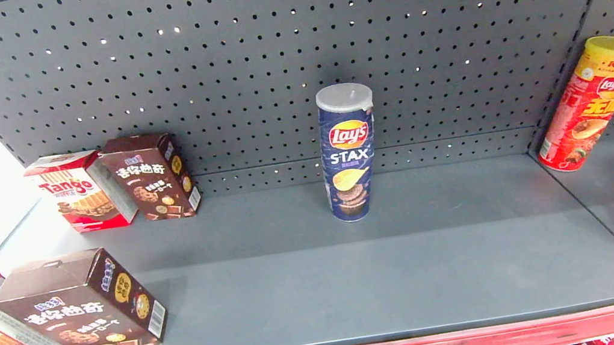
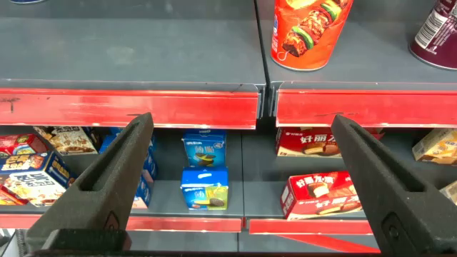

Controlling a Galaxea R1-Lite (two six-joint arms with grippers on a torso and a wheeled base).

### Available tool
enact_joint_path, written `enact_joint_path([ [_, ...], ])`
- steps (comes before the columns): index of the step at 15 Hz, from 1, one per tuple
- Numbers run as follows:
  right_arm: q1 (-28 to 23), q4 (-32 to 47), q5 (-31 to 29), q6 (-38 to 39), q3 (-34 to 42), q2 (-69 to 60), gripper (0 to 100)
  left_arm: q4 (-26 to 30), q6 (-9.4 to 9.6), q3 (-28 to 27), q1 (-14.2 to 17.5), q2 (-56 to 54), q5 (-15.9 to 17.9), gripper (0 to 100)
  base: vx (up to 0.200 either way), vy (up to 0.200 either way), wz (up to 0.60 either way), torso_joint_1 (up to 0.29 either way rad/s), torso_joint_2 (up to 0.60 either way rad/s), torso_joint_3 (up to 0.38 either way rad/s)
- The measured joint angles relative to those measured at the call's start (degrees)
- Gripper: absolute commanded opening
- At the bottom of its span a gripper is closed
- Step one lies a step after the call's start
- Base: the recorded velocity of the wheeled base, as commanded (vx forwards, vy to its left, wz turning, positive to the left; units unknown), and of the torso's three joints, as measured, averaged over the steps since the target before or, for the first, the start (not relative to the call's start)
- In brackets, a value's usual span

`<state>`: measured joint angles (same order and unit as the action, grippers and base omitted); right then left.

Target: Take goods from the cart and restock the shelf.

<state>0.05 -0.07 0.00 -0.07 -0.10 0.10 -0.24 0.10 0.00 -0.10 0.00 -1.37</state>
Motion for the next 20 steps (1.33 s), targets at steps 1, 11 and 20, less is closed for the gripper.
enact_joint_path([
  [1, 0.00, 0.00, 0.00, 0.00, 0.00, 0.00, 100, 0.00, -0.02, 0.00, 0.00, 0.00, -0.02, 100, 0.000, 0.000, 0.00, 0.000, 0.00, 0.000],
  [11, 0.05, 0.00, 0.00, -0.09, 0.00, -0.02, 100, 0.09, -0.10, 0.00, 0.00, 0.00, 0.26, 100, 0.000, 0.000, 0.24, 0.000, 0.00, 0.002],
  [20, 0.05, 0.00, 0.00, -0.09, 0.00, 0.00, 100, 0.11, -0.10, 0.00, 0.00, 0.00, 0.24, 100, 0.000, 0.000, 0.60, 0.005, 0.00, 0.003],
])
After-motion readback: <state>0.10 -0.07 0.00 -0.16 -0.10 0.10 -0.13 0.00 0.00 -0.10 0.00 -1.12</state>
